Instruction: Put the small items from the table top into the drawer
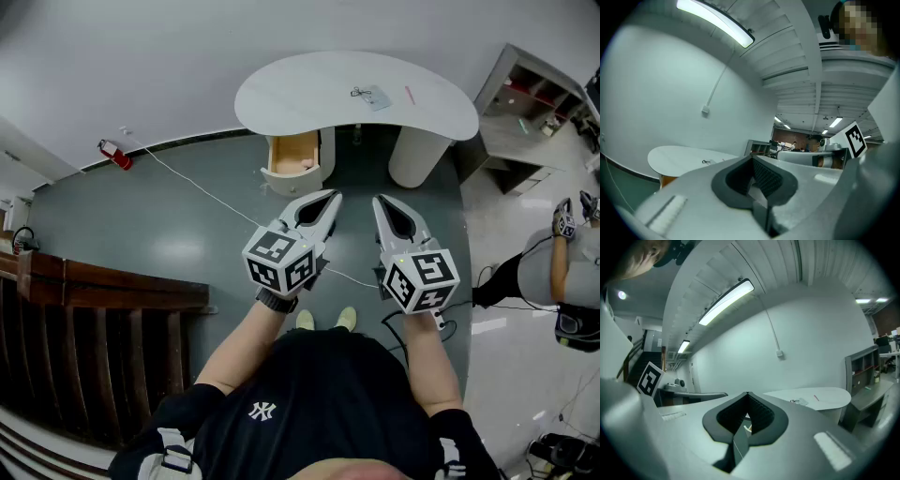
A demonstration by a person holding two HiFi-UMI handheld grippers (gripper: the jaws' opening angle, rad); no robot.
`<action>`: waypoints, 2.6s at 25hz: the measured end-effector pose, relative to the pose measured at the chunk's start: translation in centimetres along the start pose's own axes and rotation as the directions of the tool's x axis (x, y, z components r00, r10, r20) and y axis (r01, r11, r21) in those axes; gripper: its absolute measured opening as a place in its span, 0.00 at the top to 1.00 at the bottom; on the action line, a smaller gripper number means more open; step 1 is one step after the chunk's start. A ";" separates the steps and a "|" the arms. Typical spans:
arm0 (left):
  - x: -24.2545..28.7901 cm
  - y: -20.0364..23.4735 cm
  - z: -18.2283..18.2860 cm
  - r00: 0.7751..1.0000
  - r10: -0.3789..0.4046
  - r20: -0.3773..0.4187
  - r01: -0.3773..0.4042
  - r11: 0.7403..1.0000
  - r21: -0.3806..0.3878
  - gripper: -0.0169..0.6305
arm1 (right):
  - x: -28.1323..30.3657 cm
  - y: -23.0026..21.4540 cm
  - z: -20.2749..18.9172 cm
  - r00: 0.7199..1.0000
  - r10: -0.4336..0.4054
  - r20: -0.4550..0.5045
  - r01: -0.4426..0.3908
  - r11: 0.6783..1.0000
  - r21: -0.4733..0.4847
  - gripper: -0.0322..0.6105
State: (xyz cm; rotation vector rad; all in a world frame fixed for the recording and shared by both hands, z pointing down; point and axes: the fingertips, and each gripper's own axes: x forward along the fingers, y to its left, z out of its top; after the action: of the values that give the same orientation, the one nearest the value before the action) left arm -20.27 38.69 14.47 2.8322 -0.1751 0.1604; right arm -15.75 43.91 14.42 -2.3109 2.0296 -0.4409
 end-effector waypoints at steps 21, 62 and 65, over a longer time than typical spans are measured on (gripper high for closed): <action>3.1 -0.7 0.4 1.000 0.031 -0.005 -0.031 0.999 -0.009 0.97 | -2.2 -4.4 1.4 0.999 0.020 0.047 -0.023 0.998 0.059 0.91; 21.4 22.8 2.7 0.980 -0.171 -0.101 0.173 0.985 0.017 0.97 | 26.1 -13.6 2.5 0.989 -0.142 -0.050 0.145 0.987 0.066 0.91; 22.9 23.9 2.6 0.980 -0.168 -0.104 0.170 0.985 0.018 0.97 | 27.7 -15.0 2.2 0.988 -0.140 -0.061 0.143 0.989 0.048 0.91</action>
State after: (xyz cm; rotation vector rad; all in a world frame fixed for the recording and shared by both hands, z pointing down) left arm -0.73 12.93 21.81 2.8399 0.0906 0.2709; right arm 2.20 18.70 20.67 -2.4483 1.8600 -0.5659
